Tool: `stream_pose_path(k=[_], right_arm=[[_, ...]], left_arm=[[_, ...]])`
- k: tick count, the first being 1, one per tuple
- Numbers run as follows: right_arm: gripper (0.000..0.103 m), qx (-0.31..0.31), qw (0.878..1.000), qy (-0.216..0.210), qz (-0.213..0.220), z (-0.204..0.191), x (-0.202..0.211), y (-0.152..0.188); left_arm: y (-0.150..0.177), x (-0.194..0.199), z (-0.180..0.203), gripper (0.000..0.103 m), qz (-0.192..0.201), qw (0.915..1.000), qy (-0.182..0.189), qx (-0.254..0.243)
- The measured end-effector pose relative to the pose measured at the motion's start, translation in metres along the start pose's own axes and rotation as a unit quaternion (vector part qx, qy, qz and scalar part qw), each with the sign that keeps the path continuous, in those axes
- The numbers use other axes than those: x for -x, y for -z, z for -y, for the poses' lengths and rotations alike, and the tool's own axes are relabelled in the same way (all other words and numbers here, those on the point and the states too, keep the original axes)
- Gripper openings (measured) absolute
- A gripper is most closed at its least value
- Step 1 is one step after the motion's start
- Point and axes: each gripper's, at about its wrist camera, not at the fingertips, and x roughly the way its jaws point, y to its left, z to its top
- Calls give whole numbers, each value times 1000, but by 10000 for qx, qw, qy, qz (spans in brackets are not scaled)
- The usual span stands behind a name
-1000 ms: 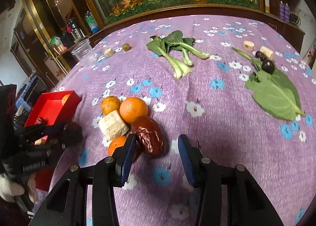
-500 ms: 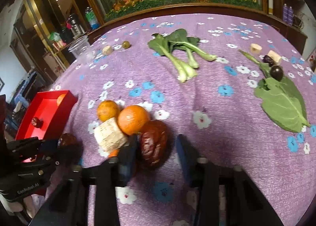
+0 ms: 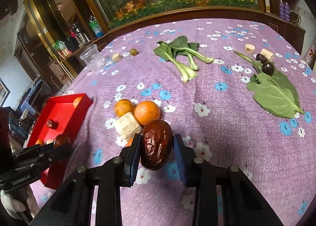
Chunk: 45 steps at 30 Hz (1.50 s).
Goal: Organize fruits
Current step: 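Grasp a red date with the right gripper while the left grasps another red date, then carry both red dates over the red tray and open both grippers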
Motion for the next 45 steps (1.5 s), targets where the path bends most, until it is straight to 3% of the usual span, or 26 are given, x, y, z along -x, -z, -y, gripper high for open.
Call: stream_pose_path(k=[14, 27, 45], right_arm=[[36, 398, 9985, -324, 191, -52, 36, 15], [36, 786, 9958, -471, 15, -99, 27, 29], [36, 933, 9938, -562, -219, -126, 13, 41]], left_arm=[[24, 55, -33, 29, 541, 9975, -61, 452], [39, 65, -63, 30, 632, 9949, -122, 773], [44, 71, -75, 30, 711, 9936, -247, 841]])
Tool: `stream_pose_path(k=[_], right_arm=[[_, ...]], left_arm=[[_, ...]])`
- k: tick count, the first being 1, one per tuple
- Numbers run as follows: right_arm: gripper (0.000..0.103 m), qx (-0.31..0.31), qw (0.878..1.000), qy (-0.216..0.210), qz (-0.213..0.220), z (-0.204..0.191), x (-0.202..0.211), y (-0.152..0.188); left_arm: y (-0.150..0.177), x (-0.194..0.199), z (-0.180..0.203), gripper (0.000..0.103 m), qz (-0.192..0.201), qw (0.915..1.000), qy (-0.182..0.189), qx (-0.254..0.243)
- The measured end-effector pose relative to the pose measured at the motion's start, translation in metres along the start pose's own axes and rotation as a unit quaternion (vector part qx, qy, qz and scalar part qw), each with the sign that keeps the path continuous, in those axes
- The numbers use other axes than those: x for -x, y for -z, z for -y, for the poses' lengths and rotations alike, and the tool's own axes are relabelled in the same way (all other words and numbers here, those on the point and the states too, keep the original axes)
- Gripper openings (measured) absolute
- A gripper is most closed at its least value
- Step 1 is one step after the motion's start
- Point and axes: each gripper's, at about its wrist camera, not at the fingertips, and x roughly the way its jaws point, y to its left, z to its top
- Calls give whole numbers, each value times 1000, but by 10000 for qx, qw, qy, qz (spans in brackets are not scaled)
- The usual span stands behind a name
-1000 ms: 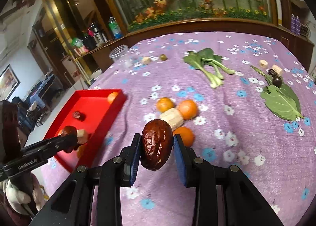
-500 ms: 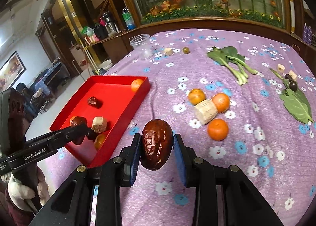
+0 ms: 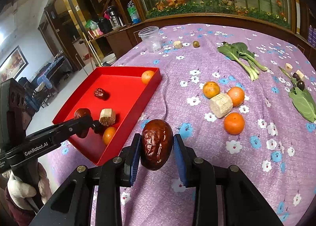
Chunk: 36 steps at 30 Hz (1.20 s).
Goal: Organize fruits
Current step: 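Carry both red dates over the red tray and open both grippers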
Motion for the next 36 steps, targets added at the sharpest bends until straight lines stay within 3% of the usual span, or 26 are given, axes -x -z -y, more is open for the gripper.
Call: stream_pose_path(k=[16, 22, 29, 36], right_arm=[[36, 402, 9990, -47, -167, -39, -26, -25], [36, 624, 9977, -43, -277, -62, -50, -41], [36, 806, 9959, -116, -403, -89, -89, -59], [36, 1195, 9917, -9, -466, -115, -116, -66]], left_arm=[[-16, 10, -47, 30, 207, 9987, -313, 351], [-32, 16, -73, 30, 332, 9969, -588, 399], [-50, 4, -95, 30, 189, 9947, -944, 357], [-53, -17, -108, 30, -9, 9947, -903, 498]])
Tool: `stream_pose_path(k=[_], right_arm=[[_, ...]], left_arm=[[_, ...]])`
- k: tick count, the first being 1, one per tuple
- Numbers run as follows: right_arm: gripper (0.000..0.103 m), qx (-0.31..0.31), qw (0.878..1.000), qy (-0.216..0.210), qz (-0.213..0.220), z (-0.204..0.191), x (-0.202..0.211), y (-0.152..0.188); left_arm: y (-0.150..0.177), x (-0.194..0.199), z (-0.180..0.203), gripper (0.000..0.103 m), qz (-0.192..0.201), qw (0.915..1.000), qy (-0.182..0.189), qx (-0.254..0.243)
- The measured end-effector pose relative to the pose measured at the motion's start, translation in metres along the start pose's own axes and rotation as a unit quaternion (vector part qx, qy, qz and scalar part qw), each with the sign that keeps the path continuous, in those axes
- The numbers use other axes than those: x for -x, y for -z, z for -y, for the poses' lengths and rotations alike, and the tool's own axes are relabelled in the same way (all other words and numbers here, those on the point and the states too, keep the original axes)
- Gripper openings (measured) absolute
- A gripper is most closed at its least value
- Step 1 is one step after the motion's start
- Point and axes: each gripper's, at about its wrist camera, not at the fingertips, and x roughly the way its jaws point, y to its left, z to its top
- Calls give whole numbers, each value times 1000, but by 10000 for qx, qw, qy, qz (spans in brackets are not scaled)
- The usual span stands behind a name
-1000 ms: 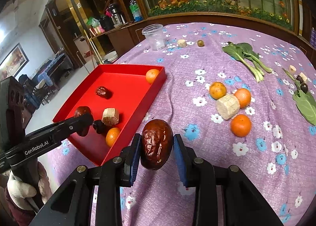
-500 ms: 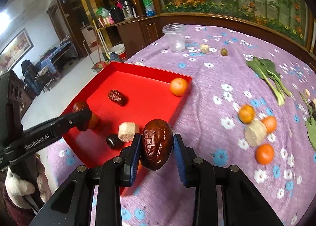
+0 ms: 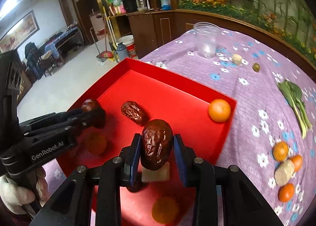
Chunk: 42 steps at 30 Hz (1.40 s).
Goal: Organize fruits
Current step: 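Carry both red dates over the red tray and open both grippers, then lift both open grippers away from the tray back toward the pile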
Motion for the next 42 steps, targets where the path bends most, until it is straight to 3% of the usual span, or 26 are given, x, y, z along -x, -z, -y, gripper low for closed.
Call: stream_pose_path(k=[10, 12, 16, 20, 26, 27, 30, 31, 37, 42], right_arm=[[36, 124, 9998, 93, -110, -5, -21, 0], [36, 101, 9998, 95, -117, -4, -23, 1], [36, 43, 9999, 60, -115, -2, -24, 0], [37, -43, 10000, -7, -77, -1, -20, 0], [41, -326, 9992, -209, 112, 8, 1, 2], [42, -419, 9986, -274, 143, 11, 6, 4], [59, -695, 9965, -411, 235, 21, 21, 7], [64, -817, 9952, -448, 287, 26, 27, 10], [65, -1677, 9821, -643, 567, 72, 68, 29], [65, -2625, 9555, -1113, 752, 119, 108, 50]], left_arm=[[-2, -7, 0, 32, 13, 9998, 177, 135], [-2, -5, 0, 43, 65, 9995, 224, 194], [-4, 4, 2, 47, 182, 9990, 312, 282], [-4, 14, 4, 62, 256, 9979, 430, 414], [-2, 26, 4, 83, 217, 9910, 909, 962], [-1, 29, 5, 85, 231, 9898, 970, 1017], [4, 40, 10, 86, 379, 9844, 1252, 1181], [5, 44, 12, 87, 435, 9829, 1326, 1203], [10, 71, 42, 87, 769, 9812, 1546, 866], [13, 90, 67, 87, 697, 9837, 1556, 579]])
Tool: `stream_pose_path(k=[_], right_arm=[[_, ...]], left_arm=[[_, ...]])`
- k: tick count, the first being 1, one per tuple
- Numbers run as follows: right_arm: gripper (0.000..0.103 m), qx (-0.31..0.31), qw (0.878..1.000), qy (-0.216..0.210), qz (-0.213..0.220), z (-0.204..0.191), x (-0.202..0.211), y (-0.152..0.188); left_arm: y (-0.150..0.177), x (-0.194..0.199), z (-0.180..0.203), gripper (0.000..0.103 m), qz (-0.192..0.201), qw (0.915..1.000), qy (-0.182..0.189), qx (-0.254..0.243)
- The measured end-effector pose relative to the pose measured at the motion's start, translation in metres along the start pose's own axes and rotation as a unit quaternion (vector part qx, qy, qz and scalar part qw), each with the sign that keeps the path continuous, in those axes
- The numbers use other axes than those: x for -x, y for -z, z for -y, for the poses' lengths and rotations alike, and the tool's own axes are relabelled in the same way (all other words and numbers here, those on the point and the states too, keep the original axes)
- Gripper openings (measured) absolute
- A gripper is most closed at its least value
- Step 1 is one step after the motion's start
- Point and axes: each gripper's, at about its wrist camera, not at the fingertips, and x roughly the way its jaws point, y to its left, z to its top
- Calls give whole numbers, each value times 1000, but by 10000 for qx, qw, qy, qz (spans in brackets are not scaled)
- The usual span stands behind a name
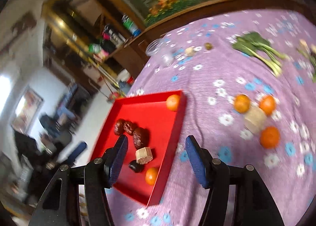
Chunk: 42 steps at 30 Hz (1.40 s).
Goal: Organize fruits
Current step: 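Lift both open grippers away from the tray back toward the pile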
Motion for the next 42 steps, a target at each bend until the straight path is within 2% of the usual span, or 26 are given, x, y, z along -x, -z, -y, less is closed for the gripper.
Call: stream_pose_path(k=[3, 7, 11, 13, 14, 17, 19, 21, 23, 25, 27, 28, 30, 32, 34, 37, 42], right_arm=[[65, -326, 9993, -76, 178, 15, 34, -3], [65, -287, 9982, 58, 518, 17, 88, -10], [66, -11, 9937, 283, 1084, 2, 161, -28], [71, 260, 9886, 519, 1388, -14, 205, -38], [71, 348, 9851, 652, 1551, -23, 225, -43], [71, 575, 9723, 1017, 2025, -51, 290, -62], [71, 817, 9584, 1286, 2414, -75, 340, -79], [73, 1015, 9428, 1593, 2746, -97, 380, -93], [80, 1095, 9291, 1803, 3038, -114, 416, -106], [86, 1144, 9231, 1902, 3141, -123, 440, -113], [87, 1181, 9184, 2065, 3162, -122, 445, -110], [89, 1244, 9155, 2214, 3120, -117, 440, -106], [90, 1338, 9137, 2453, 2949, -102, 422, -98], [90, 1348, 9182, 2622, 2644, -80, 392, -90], [90, 1421, 9283, 2646, 2191, -53, 353, -78], [90, 1421, 9422, 2620, 1529, -13, 296, -61], [90, 813, 9770, 1870, 632, 65, 203, -41]], left_arm=[[-1, 14, 13, 87, 67, 9998, -29, -196], [-13, 51, 34, 87, 388, 9972, -122, -635], [-44, 119, 60, 87, 1242, 9856, -318, -1098], [-60, 156, 75, 87, 1653, 9759, -420, -1360], [-66, 169, 82, 87, 1797, 9714, -472, -1475], [-84, 213, 108, 88, 2274, 9500, -802, -1982], [-95, 232, 123, 92, 2494, 9345, -1114, -2281], [-107, 245, 133, 94, 2630, 9253, -1344, -2378], [-117, 252, 138, 94, 2665, 9253, -1334, -2343], [-121, 249, 145, 95, 2607, 9259, -1280, -2417], [-115, 232, 155, 96, 2484, 9245, -1207, -2627], [-112, 218, 159, 97, 2369, 9268, -1101, -2697], [-104, 186, 166, 97, 2035, 9354, -829, -2771], [-95, 146, 170, 97, 1598, 9451, -553, -2796], [-80, 99, 173, 97, 1027, 9548, -281, -2774], [-57, 44, 172, 97, 379, 9638, 52, -2638], [-14, -42, 156, 97, -646, 9740, 335, -2145]])
